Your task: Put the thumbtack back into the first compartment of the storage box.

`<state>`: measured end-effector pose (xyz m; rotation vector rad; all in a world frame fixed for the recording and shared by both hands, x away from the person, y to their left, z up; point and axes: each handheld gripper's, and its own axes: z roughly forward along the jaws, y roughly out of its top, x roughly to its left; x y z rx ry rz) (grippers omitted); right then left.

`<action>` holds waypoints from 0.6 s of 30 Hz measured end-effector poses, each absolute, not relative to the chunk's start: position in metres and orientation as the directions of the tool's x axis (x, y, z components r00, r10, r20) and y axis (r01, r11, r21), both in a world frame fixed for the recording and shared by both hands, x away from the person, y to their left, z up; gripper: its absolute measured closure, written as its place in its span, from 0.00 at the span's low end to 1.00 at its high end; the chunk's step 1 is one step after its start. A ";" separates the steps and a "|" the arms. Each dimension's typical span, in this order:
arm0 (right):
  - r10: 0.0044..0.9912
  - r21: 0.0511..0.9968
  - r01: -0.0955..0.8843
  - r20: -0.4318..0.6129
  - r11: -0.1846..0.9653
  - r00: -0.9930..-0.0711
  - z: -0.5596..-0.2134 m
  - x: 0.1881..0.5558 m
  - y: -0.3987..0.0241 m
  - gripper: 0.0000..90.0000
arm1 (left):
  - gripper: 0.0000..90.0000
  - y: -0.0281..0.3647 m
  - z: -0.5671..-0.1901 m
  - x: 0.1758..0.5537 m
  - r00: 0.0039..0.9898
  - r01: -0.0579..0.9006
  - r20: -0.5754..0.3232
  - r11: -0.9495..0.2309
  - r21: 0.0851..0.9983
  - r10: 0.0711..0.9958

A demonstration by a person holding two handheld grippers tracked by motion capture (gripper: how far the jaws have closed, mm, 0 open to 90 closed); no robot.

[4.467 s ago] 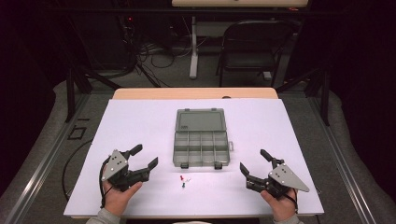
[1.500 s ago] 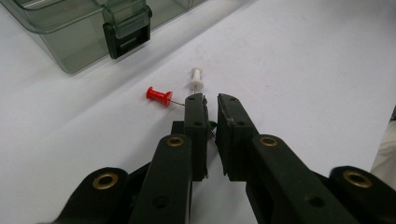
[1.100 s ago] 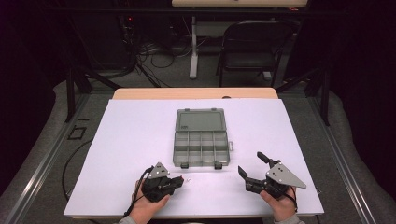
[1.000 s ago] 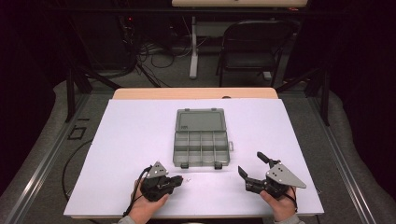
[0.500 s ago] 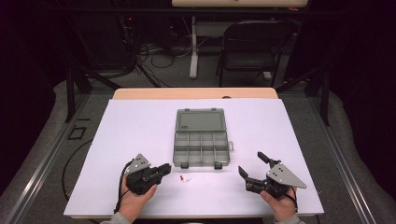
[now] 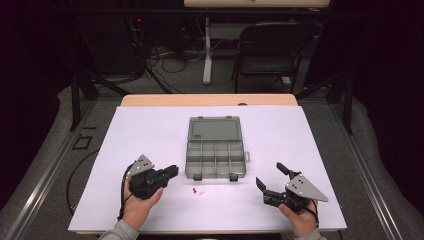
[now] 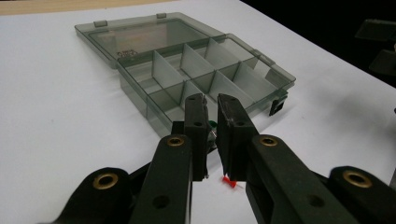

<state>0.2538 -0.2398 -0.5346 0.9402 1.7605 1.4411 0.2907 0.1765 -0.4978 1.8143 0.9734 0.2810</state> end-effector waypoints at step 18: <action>0.854 0.984 0.119 -0.051 0.131 -0.517 -0.535 0.254 -0.240 0.17 | 0.92 0.157 -0.476 0.323 0.654 0.475 -0.194 -0.197 0.858 0.731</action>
